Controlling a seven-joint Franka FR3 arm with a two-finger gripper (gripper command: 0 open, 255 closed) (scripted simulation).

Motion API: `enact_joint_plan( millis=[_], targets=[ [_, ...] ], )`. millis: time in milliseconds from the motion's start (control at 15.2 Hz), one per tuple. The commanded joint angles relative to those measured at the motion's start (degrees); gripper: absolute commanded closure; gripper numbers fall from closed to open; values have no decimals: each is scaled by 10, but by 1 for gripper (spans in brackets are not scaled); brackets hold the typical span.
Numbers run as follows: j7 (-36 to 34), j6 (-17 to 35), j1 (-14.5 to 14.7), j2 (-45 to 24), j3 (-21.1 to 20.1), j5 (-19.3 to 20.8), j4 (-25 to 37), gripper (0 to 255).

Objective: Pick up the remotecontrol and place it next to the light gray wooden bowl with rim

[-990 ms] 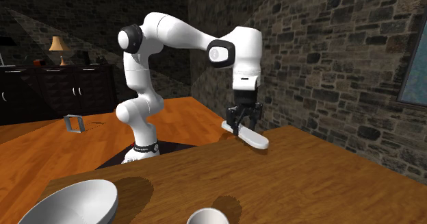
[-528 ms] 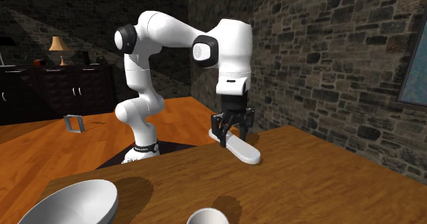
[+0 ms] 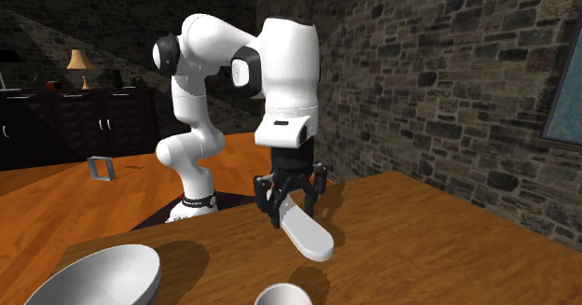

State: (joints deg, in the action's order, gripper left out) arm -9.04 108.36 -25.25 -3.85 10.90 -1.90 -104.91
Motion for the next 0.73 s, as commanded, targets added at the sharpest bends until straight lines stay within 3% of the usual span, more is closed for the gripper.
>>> enact_joint_plan(
  millis=[0,660],
  targets=[
    [30,-8,-16,-21,13,-5,27,255],
    [160,-54,-100,-139,58,-42,184,255]
  ],
)
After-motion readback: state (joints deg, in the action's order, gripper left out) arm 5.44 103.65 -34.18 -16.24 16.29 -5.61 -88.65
